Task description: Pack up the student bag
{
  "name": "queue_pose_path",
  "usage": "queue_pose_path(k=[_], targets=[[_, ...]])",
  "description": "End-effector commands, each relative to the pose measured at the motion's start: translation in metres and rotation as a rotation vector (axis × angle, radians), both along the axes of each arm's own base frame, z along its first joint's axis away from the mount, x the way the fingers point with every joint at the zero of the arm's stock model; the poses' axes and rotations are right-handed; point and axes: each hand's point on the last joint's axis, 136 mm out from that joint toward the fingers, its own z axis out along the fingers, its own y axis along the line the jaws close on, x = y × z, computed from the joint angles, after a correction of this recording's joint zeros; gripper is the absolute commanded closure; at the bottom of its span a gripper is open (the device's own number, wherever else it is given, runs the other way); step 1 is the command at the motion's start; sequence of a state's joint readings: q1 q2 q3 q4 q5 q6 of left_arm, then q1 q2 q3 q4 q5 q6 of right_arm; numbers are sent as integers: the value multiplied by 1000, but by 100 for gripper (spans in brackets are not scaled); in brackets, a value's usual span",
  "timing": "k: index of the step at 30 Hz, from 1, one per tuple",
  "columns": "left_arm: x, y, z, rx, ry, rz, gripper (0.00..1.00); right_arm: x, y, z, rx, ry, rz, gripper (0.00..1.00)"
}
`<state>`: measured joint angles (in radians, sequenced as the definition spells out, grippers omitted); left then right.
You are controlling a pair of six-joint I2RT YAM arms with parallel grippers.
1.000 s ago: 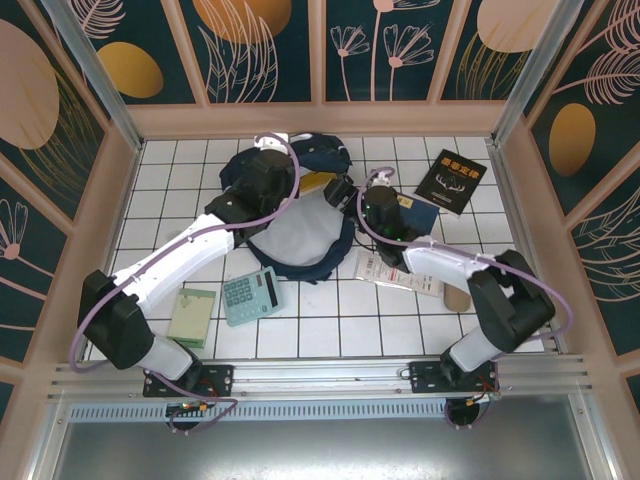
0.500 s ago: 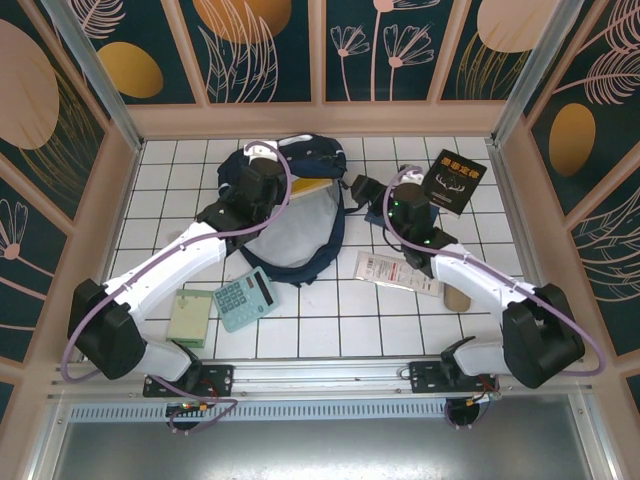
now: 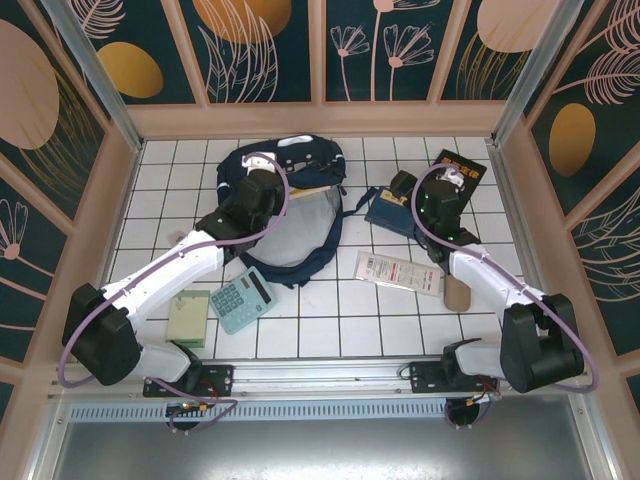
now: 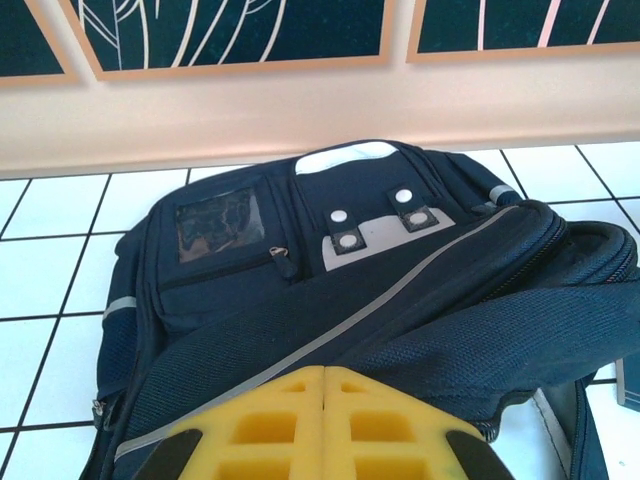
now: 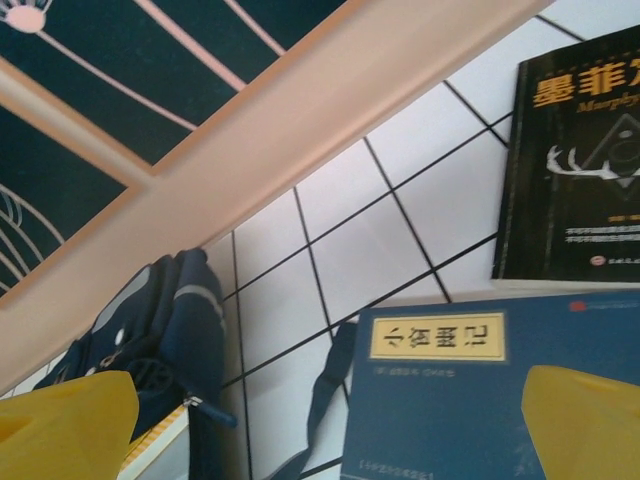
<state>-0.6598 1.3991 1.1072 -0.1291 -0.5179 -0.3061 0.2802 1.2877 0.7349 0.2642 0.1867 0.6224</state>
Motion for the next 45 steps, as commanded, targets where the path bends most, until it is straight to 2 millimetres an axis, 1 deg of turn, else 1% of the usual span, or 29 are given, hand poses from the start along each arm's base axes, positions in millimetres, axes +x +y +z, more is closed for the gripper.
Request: queue_pose_path(k=[1, 10, 13, 15, 19, 21, 26, 28, 30, 32, 36, 42, 43, 45], targets=[[1, 13, 15, -46, -54, 53, 100, 1, -14, -17, -32, 44, -34, 1], [-1, 6, 9, -74, -39, 17, 100, 22, -51, -41, 10, 117, -111, 1], [0, 5, 8, -76, -36, 12, 100, 28, -61, -60, 44, 163, -117, 1], [0, 4, 7, -81, -36, 6, 100, 31, -66, -76, 70, 210, -129, 1], [-1, 2, 7, -87, -35, 1, 100, 33, -67, -105, 98, 288, -133, 1], [-1, 3, 8, -86, -37, 3, 100, 33, -65, -117, 110, 315, -130, 1], [-1, 2, 5, -87, -32, -2, 100, 33, -58, -140, 148, 381, -108, 1], [-1, 1, 3, -88, -29, -1, 100, 30, -56, -148, 164, 402, -106, 1], [0, 1, 1, -87, -28, -1, 100, 27, -47, -152, 182, 404, -73, 2], [0, 1, 1, -86, -28, 0, 100, 25, -33, -153, 190, 405, -33, 2], [2, 0, -1, -85, -23, -2, 100, 18, 0, -151, 181, 411, 53, 2], [3, -2, -4, -84, -17, -2, 100, -3, 55, -137, 151, 402, 196, 2], [4, -2, -5, -84, -16, 0, 100, -7, 63, -133, 135, 398, 219, 4], [4, -3, -6, -84, -13, -3, 100, -12, 69, -123, 100, 379, 232, 4]])
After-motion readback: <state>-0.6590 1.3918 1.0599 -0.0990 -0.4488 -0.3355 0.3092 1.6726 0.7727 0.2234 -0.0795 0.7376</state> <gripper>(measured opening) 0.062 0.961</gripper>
